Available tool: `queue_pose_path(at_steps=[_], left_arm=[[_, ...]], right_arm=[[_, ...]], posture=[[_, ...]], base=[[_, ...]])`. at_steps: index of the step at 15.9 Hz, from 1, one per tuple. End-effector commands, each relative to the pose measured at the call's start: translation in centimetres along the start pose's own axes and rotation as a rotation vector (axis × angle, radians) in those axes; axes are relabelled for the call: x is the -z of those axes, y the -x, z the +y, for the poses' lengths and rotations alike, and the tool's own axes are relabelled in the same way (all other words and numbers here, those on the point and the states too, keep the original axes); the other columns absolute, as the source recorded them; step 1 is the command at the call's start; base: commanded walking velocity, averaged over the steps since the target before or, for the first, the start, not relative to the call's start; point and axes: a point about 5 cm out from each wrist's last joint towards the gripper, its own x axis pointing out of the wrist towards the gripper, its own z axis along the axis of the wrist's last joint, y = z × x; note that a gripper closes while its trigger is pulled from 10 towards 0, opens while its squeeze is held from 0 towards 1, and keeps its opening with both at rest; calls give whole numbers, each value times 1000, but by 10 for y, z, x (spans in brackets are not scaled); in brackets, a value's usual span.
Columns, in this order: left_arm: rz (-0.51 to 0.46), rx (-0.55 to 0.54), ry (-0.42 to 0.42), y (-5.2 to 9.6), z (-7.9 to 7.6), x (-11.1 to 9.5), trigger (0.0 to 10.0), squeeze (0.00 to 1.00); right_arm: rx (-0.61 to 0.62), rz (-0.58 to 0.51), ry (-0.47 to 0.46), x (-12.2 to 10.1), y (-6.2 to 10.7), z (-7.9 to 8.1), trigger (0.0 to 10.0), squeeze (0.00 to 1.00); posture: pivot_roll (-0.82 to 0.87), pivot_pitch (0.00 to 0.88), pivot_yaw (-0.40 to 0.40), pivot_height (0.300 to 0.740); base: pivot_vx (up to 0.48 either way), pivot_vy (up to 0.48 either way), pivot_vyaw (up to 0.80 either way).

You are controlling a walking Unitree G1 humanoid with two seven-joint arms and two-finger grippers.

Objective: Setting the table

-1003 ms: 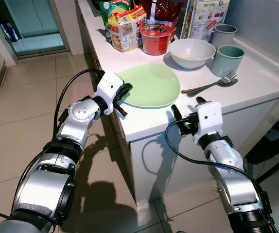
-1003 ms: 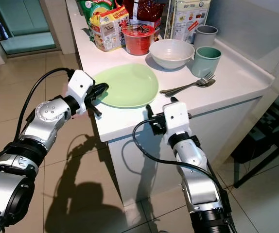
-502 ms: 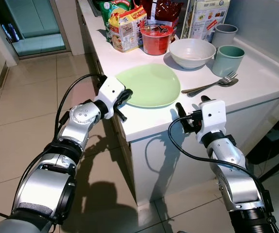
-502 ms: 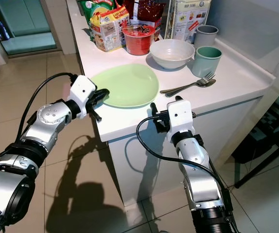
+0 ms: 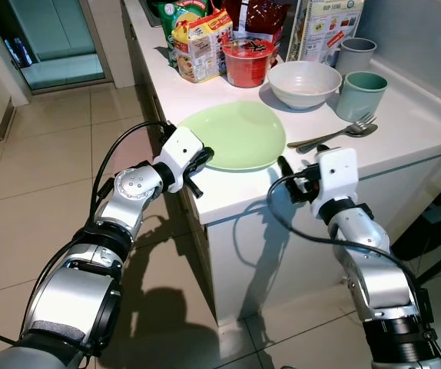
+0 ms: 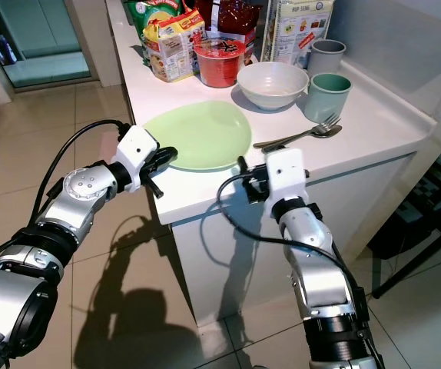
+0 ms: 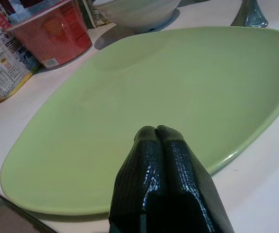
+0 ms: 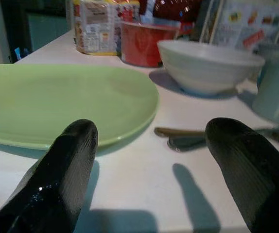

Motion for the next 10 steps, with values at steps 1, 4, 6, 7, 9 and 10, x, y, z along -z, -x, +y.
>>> queue_pose_path(at_steps=[1, 4, 6, 7, 9, 10], left_arm=[[1, 18, -21, -3, 0, -4, 0, 0], [-3, 28, -26, -2, 0, -4, 0, 0], [-5, 36, -32, -2, 0, -5, 0, 0], [-7, 40, -35, -2, 0, -5, 0, 0], [-13, 42, -37, -2, 0, -6, 0, 0], [-18, 44, -38, -2, -1, -6, 0, 0]], right_arm=[[6, 20, -45, 0, -3, -2, 10000, 0], [52, 75, -226, 6, -13, -6, 10000, 0], [72, 102, -308, 11, -19, -6, 10000, 0], [82, 117, -312, 15, -22, -6, 10000, 0], [70, 124, -330, 16, -26, -2, 10000, 0], [65, 132, -366, 17, -28, 1, 10000, 0]], posture=[[-8, 0, 80, 740], [-1, 0, 85, 740], [4, 0, 86, 740], [9, 0, 85, 740], [12, 0, 84, 740], [13, 0, 83, 740]], base=[[0, 0, 0], [0, 0, 0], [0, 0, 0], [0, 0, 0], [0, 0, 0], [0, 0, 0]])
